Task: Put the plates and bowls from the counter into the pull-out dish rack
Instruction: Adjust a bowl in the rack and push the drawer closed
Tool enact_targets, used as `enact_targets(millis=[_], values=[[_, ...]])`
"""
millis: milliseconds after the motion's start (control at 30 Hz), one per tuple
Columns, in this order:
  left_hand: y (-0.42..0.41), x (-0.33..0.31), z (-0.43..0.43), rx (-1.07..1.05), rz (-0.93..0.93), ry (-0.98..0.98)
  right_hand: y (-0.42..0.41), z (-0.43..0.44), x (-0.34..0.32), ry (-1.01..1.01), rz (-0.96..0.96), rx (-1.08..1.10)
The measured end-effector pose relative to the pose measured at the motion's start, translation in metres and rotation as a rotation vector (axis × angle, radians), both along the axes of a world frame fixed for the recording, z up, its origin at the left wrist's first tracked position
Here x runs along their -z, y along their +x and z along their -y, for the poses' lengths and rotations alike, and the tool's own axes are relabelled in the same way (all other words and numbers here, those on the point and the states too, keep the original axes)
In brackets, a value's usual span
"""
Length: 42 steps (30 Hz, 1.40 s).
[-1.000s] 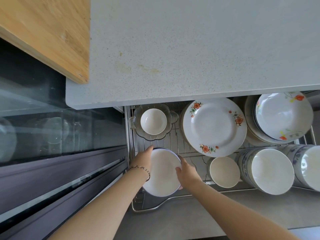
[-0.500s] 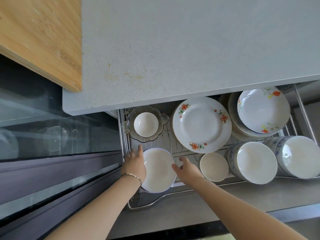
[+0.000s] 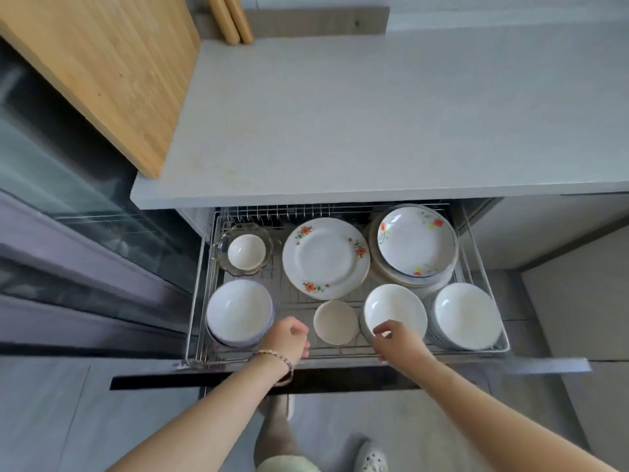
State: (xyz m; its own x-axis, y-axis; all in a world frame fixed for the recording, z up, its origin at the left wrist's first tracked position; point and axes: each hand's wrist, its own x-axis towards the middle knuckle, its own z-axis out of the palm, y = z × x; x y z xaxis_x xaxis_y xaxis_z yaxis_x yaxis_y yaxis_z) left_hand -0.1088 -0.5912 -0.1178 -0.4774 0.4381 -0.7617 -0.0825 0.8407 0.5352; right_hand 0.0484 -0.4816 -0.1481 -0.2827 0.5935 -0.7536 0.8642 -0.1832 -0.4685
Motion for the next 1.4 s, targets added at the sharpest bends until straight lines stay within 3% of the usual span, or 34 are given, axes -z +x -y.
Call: enact_targets(millis=[167,300,400,500,633,800,1000,1167,1400], values=[[0.053,0.001,0.016,-0.182,0.128,-0.120,0.053,-0.010,-0.017,0.019,0.118,0.004],[0.067,0.006,0.026,-0.462,0.291,-0.243,0.079,-0.003,-0.021,-0.220,0.172,0.163],[0.068,0.012,0.026,-0.586,0.335,-0.235,0.089,-0.001,-0.007,-0.165,0.224,0.232],[0.068,0.018,0.019,-0.613,0.292,-0.219,0.087,-0.004,0.008,-0.268,0.132,0.478],[0.058,0.019,0.017,-0.665,0.312,-0.244,0.068,-0.009,0.020,-0.467,0.088,1.143],[0.049,0.024,0.007,-0.764,0.348,-0.186,0.054,-0.020,0.016,-0.461,0.026,1.148],[0.034,0.017,-0.022,-0.809,0.352,-0.094,0.035,-0.050,0.007,-0.442,0.020,0.971],[0.011,0.016,-0.052,-0.878,0.472,0.013,0.018,-0.075,0.002,-0.405,0.042,0.865],[-0.026,0.014,-0.081,-0.855,0.451,-0.056,-0.018,-0.103,0.006,-0.353,0.045,0.885]])
